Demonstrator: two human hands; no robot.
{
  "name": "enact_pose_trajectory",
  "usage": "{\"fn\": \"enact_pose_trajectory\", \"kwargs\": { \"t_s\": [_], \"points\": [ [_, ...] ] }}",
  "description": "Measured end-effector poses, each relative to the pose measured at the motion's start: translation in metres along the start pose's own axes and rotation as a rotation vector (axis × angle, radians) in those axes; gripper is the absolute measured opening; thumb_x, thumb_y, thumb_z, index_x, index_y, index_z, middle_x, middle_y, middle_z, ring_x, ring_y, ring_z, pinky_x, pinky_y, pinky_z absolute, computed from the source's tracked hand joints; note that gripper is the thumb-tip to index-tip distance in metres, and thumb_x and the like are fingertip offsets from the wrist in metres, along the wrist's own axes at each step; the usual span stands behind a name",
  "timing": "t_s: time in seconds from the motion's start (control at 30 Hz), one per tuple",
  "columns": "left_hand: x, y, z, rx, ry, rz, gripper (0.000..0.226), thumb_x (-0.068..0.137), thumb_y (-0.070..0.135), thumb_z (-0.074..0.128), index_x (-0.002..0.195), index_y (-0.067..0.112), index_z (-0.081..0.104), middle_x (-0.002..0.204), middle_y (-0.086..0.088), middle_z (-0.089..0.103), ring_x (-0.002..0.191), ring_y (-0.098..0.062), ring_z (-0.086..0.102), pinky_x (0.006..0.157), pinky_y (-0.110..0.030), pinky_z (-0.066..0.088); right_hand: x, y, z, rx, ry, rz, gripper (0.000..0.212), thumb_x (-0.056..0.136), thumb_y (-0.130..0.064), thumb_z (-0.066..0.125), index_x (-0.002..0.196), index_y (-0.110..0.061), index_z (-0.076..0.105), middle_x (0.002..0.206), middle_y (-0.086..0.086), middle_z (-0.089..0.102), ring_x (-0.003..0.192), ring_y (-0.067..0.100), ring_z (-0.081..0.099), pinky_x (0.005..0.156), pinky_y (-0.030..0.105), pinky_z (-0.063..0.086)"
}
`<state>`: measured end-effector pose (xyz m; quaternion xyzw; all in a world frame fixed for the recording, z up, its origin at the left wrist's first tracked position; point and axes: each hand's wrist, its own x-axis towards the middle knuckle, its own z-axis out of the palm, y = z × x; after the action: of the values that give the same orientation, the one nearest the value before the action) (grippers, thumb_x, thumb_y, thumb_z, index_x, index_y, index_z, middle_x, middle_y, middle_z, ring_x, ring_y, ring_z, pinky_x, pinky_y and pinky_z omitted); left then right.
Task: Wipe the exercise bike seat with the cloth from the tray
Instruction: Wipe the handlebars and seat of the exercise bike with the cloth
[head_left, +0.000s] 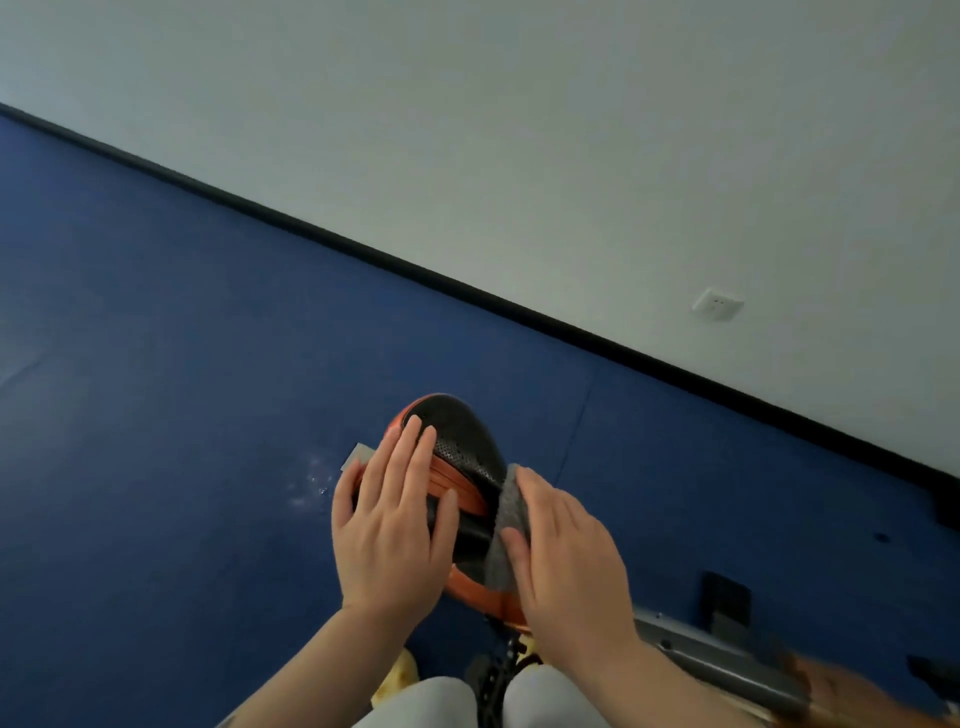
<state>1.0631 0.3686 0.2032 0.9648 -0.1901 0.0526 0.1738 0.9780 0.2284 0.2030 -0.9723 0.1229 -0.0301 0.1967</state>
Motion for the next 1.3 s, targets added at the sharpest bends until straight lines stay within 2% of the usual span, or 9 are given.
{"fn": "enact_pose_trajectory", "kwargs": {
  "t_s": [0.13,0.4,0.57,0.63,0.8,0.93,1.03,1.17,1.3],
  "points": [
    [-0.001,0.0,0.003,0.007,0.035,-0.024,0.054,0.088,0.04,0.041,0.139,0.021,0.042,0.148,0.003,0.038,0.139,-0.011,0.03,0.113,-0.038,0.022,0.038,-0.012,0.004,0.053,-0.073,0.035,0.052,0.099,-0.047,0.027,0.145,-0.022,0.026,0.141,-0.005,0.048,0.121,0.013,0.051,0.092,0.03,0.046],
    [-0.006,-0.001,0.011,-0.014,0.127,-0.093,0.054,0.087,0.037,0.042,0.138,0.018,0.042,0.146,0.001,0.041,0.134,-0.018,0.038,0.111,-0.039,0.027,0.034,0.004,-0.009,0.092,-0.23,-0.165,0.063,0.098,-0.047,0.025,0.151,-0.02,0.004,0.155,-0.004,0.028,0.135,0.011,0.037,0.098,0.023,0.04],
    [-0.006,0.001,0.017,-0.042,0.248,-0.1,0.048,0.087,0.036,0.045,0.13,0.016,0.051,0.136,-0.001,0.053,0.124,-0.02,0.049,0.105,-0.04,0.033,0.069,-0.004,0.004,0.256,-0.269,-0.088,0.064,0.098,-0.05,0.025,0.151,-0.021,0.006,0.154,-0.001,0.031,0.133,0.015,0.041,0.099,0.032,0.044],
    [-0.007,0.001,0.018,-0.039,0.245,-0.105,0.048,0.087,0.036,0.045,0.131,0.016,0.051,0.136,-0.001,0.053,0.125,-0.019,0.048,0.105,-0.041,0.034,0.07,-0.002,0.004,0.295,-0.29,-0.122,0.065,0.098,-0.05,0.026,0.152,-0.021,0.002,0.158,-0.001,0.023,0.139,0.013,0.033,0.103,0.027,0.039],
    [-0.009,-0.001,0.016,-0.085,0.197,-0.12,0.048,0.089,0.035,0.042,0.133,0.018,0.048,0.139,0.002,0.05,0.127,-0.017,0.046,0.104,-0.044,0.035,0.049,0.011,-0.006,0.163,-0.358,-0.241,0.07,0.099,-0.045,0.026,0.149,-0.024,-0.018,0.162,-0.004,-0.003,0.146,0.011,0.014,0.109,0.023,0.03],
    [-0.006,0.0,0.014,-0.179,0.211,-0.163,0.045,0.091,0.033,0.041,0.134,0.019,0.046,0.138,0.003,0.05,0.127,-0.016,0.045,0.105,-0.043,0.035,0.075,-0.004,-0.001,0.245,-0.327,-0.19,0.07,0.097,-0.05,0.024,0.151,-0.022,-0.012,0.162,-0.004,-0.004,0.147,0.012,0.011,0.108,0.024,0.03],
    [0.0,0.003,0.01,-0.277,0.222,-0.28,0.043,0.09,0.03,0.043,0.132,0.023,0.045,0.137,0.007,0.05,0.127,-0.009,0.042,0.105,-0.036,0.036,0.085,-0.006,0.003,0.292,-0.309,-0.237,0.068,0.098,-0.048,0.024,0.151,-0.024,-0.01,0.161,-0.007,-0.008,0.147,0.008,0.002,0.109,0.02,0.02],
    [0.013,-0.005,0.0,-0.273,0.153,-0.296,0.034,0.092,0.03,0.041,0.125,0.028,0.049,0.126,0.012,0.056,0.116,-0.006,0.048,0.092,-0.035,0.047,0.077,0.019,-0.009,0.36,-0.466,-0.349,0.063,0.102,-0.038,0.03,0.15,-0.034,-0.01,0.156,-0.024,-0.018,0.142,-0.008,-0.009,0.107,0.006,0.004],
    [0.02,-0.015,0.0,-0.266,0.115,-0.273,0.032,0.094,0.026,0.044,0.125,0.028,0.051,0.122,0.013,0.058,0.111,-0.006,0.051,0.084,-0.025,0.042,0.097,0.022,-0.017,0.433,-0.571,-0.353,0.056,0.104,-0.025,0.032,0.149,-0.04,0.003,0.153,-0.032,-0.009,0.131,-0.025,-0.012,0.108,0.002,-0.002]
  ]
}}
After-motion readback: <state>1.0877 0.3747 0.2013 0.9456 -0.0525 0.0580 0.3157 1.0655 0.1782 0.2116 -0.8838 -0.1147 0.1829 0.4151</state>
